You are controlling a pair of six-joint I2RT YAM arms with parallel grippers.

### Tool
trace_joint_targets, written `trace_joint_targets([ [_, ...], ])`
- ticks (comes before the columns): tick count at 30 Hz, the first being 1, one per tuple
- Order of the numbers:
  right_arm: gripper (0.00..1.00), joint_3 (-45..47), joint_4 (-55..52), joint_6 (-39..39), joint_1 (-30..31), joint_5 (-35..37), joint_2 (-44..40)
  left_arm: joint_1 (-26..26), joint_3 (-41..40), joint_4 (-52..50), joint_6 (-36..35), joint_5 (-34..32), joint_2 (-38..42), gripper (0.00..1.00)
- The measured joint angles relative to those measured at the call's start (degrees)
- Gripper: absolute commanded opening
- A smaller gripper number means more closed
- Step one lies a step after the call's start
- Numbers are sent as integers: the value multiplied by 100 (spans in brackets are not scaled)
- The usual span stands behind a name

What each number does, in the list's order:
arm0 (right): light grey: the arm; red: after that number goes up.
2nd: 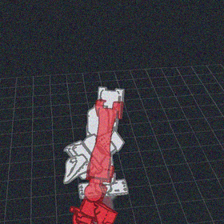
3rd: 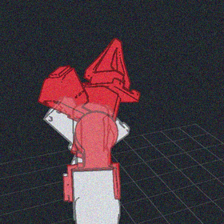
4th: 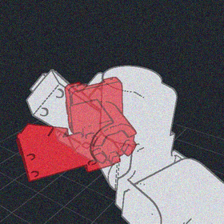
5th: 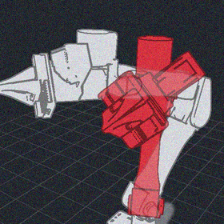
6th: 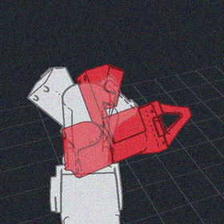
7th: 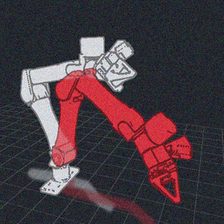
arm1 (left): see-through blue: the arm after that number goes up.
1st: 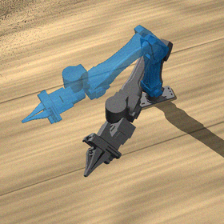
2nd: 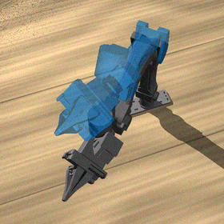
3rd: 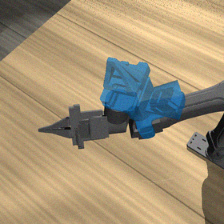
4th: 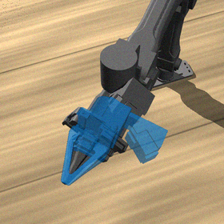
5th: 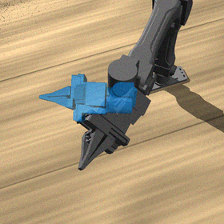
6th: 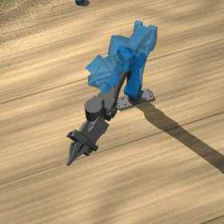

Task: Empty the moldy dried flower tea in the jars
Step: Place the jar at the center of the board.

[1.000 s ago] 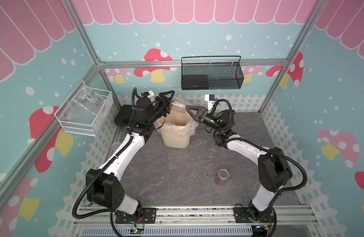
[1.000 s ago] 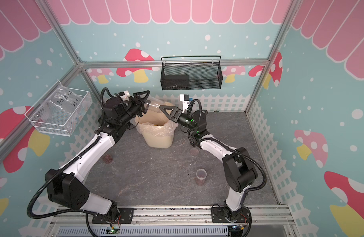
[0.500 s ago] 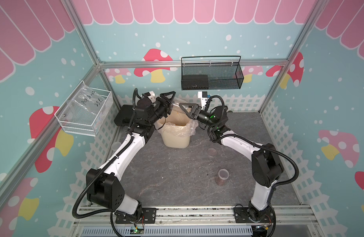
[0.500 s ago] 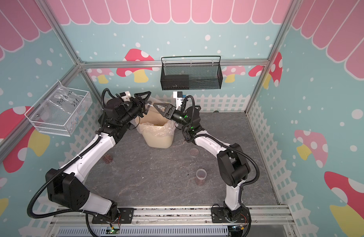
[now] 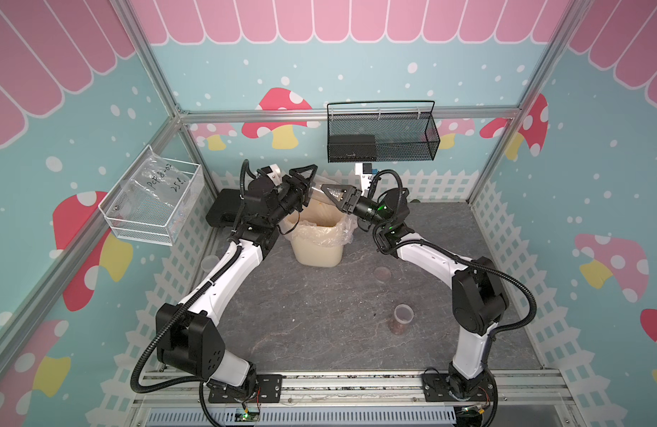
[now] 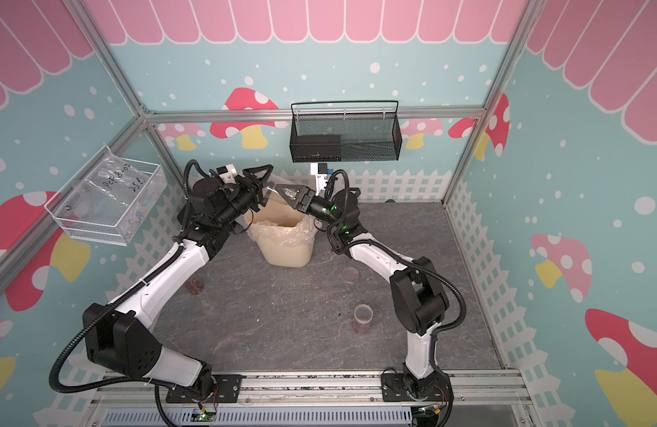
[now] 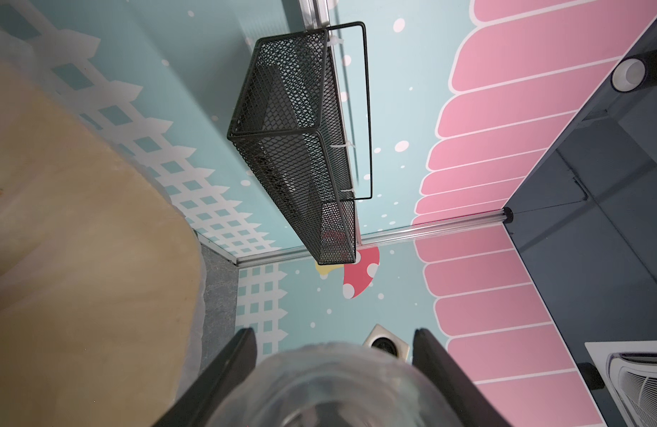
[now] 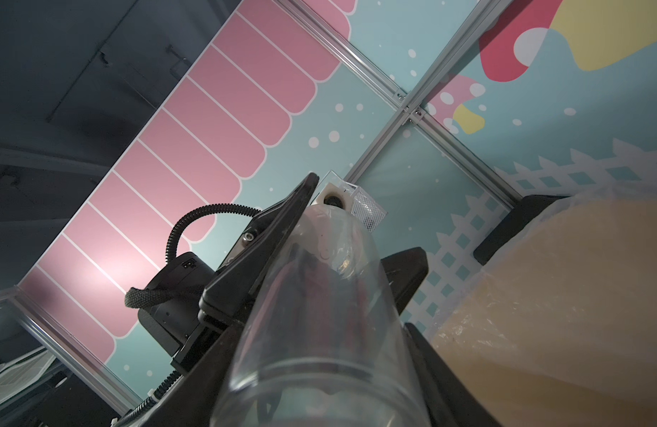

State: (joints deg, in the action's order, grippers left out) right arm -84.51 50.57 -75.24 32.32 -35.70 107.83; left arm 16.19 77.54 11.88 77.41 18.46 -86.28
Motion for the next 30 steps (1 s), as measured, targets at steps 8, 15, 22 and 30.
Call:
trace_joint_targets([
  [8,27,179,15,216,7,33,-76,9,-76,-37,-219,4,63,87],
  [15,21,570,-39,525,11,157,-391,42,-81,-522,-920,-44,398,100],
  [22,18,933,-942,1534,4,501,-1327,42,24,-1609,-2551,-481,1204,100],
  [30,18,1021,-2920,3320,4,1296,-2691,90,-96,-2841,-4690,-918,2221,100],
])
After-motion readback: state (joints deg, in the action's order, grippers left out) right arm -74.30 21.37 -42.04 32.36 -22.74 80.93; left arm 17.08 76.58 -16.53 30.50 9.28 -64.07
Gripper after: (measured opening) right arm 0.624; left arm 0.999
